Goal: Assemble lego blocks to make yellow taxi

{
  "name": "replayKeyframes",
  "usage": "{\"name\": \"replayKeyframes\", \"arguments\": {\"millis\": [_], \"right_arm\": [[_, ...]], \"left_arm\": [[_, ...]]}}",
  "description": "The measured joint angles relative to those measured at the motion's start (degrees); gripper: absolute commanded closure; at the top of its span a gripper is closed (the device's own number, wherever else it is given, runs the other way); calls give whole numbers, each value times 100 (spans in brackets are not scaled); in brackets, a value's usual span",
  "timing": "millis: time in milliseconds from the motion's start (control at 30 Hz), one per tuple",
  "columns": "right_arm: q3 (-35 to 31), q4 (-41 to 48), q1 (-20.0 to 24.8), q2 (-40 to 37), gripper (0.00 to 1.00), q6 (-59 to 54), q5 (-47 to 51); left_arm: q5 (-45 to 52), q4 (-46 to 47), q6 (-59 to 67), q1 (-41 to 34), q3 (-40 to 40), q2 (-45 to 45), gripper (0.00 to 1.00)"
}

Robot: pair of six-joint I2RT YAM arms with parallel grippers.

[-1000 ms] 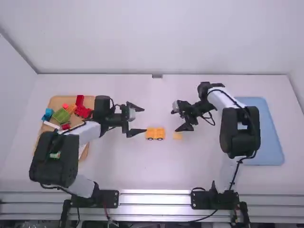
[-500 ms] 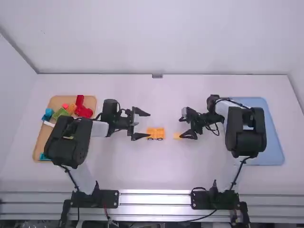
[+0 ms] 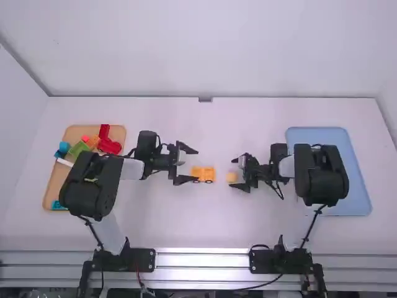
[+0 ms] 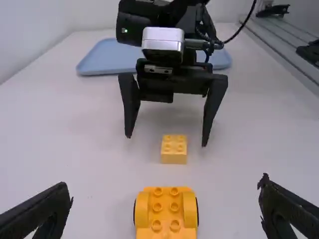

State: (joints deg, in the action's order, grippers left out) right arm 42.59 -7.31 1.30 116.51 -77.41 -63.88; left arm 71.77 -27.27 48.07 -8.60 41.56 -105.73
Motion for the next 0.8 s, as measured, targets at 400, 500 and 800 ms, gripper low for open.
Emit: {"name": "replayKeyframes", "arguments": {"millis": [400,500,800], "right_arm": [[-446,-710,-22,0,16,990,214],[-446,-684,-24,0,38,999,295],[-431,-413,-24,0,70,946,426]], "left_arm": [[459,-63,155,-4,-11,-2,1],[490,0,153,-4,-11,-2,1],[170,385,199,-33,-17,-2,1]]}}
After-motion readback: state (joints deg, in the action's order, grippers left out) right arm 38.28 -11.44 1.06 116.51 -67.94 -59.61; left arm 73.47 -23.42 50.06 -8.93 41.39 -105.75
